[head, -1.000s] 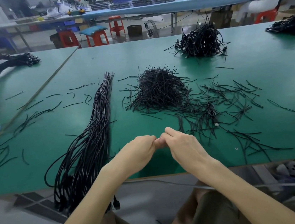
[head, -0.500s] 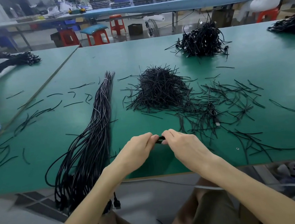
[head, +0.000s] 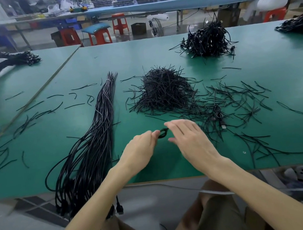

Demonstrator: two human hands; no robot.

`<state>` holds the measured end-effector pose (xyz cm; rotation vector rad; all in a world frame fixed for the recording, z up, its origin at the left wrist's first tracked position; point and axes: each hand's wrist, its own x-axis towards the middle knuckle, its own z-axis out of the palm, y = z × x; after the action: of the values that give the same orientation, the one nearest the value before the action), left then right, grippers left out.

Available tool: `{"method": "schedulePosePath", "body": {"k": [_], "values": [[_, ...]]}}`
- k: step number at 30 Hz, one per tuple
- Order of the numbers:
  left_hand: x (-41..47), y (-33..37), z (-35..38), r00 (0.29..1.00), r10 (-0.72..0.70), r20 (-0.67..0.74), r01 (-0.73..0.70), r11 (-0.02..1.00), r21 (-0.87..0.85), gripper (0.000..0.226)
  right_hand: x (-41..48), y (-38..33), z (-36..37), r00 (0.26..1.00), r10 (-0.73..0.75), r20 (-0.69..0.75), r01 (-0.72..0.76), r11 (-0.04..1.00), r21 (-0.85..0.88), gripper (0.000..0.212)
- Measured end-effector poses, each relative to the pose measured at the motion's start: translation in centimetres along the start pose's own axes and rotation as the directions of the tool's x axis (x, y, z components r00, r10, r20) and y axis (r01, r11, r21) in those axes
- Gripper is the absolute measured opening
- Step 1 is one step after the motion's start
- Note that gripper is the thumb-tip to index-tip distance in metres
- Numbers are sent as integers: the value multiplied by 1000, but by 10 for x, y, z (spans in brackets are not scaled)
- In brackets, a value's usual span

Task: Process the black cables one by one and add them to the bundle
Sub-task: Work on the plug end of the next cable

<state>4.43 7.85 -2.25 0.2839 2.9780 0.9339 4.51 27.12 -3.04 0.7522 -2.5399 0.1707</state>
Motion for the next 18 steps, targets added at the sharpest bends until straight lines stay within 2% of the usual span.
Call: {"method": "schedulePosePath", "body": {"k": [2, 5, 7, 10, 15, 18], "values": [[4, -5, 2, 994, -40, -100, 34, 998, -58, 55, 1, 5, -1, 998, 46, -41, -47, 999, -24, 45], [8, -13, 7, 984, -117, -133, 87, 973, -214, 53, -2, 14, -2, 990, 129, -51, -133, 989, -71, 41], [8, -17, 12, 979, -155, -136, 110, 950, -293, 53, -7, 20, -3, 972, 228, 52, -222, 970, -98, 36], [9, -19, 15, 977, -173, -127, 117, 926, -360, 52, -12, 27, 1, 876, 429, 221, -425, 903, -66, 39], [9, -17, 15, 983, -155, -95, 116, 936, -332, 52, -3, 30, 5, 868, 433, 242, -455, 890, 37, 17], [6, -17, 12, 986, -152, -64, 120, 929, -350, 52, 4, 33, 6, 837, 457, 301, -472, 881, -25, 20]]}}
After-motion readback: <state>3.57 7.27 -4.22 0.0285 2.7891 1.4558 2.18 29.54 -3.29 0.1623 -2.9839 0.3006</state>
